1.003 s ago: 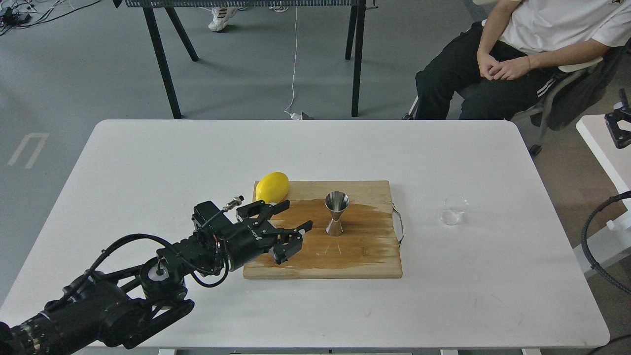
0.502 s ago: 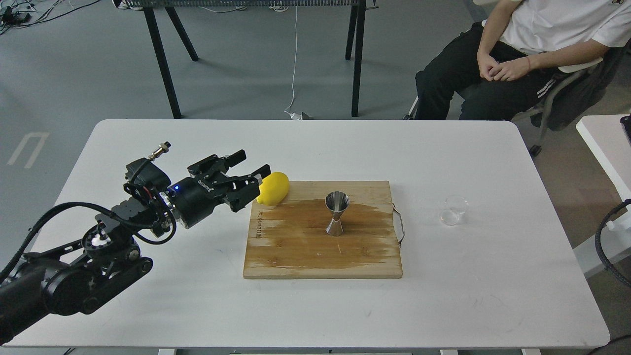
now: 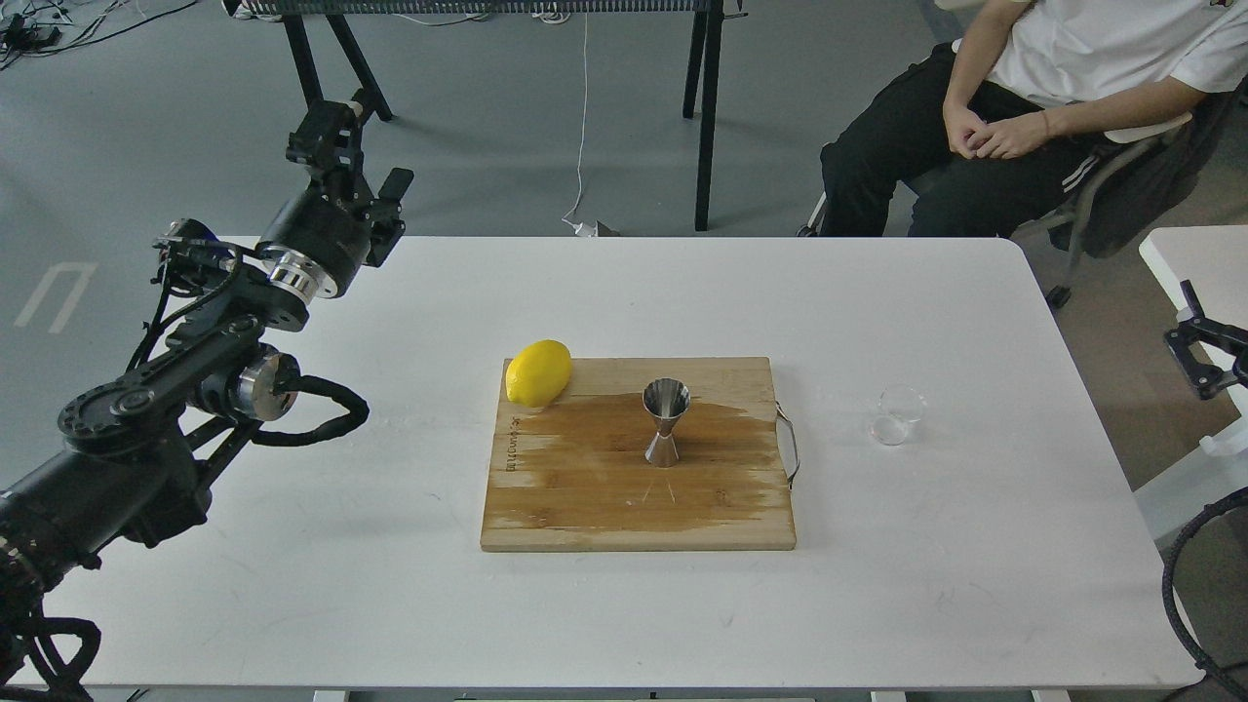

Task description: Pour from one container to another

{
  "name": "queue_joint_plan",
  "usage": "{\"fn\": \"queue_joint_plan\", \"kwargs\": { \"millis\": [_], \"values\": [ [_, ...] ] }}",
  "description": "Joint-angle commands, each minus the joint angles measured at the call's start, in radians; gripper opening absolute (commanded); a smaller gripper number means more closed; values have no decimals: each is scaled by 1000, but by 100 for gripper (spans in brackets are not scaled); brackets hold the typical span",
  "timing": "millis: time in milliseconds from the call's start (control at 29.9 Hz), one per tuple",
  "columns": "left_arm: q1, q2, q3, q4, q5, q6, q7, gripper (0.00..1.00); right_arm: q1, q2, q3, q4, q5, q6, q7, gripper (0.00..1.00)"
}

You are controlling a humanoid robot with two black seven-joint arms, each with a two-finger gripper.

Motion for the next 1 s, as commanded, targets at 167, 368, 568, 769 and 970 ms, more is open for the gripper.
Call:
{"fn": "queue_joint_plan", "kwargs": {
  "millis": [167,368,568,769,970],
  "values": [
    [0,-13,-103,126,-329,-321,8,100,-255,25,6,193,176,0,-11,100],
    [8,-21,-103,209,-460,-430,10,100,-282,114,-96,234,204,0,-12,99],
    [14,-25,-102,215,-466,-429,10,100,-262,195,-152,250,255,-168,-26,100],
    [0,-24,-103,218,-468,-424,11,100,-211,246,-158,248,253,-372,-72,99],
    [0,-19,-102,218,-469,-421,10,100,-109,286,-158,233,252,-522,-83,100]
  ]
}}
